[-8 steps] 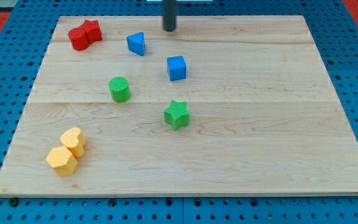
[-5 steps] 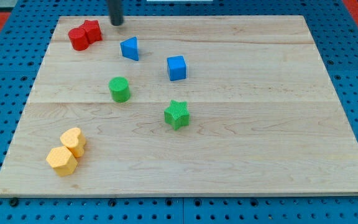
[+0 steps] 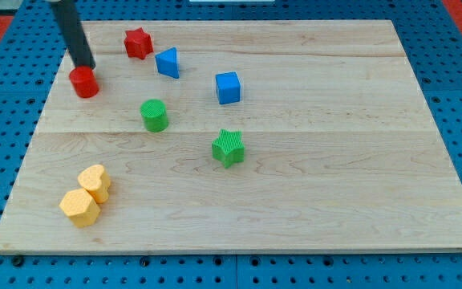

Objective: Move the red blocks to the top left side of the green circle

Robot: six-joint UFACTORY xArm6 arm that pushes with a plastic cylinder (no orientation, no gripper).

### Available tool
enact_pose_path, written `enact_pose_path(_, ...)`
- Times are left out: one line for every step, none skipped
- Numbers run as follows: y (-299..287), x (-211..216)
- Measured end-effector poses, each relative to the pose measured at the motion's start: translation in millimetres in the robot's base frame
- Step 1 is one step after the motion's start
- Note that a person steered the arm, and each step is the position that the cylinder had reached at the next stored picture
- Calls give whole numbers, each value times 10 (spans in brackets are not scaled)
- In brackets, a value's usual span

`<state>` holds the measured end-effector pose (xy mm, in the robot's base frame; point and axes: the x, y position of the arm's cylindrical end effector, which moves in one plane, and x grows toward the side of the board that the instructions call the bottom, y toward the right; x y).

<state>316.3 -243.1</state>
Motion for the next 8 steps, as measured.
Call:
enact_pose_path(-177,-637)
enact_pose_path(128,-1132)
enact_pose_path(658,-1202)
enact_pose_path(967,-903)
enact_pose_path(682,-452)
enact_pose_path(737,-642)
enact_pose_path(839,-758)
enact_pose_path(1081,-398)
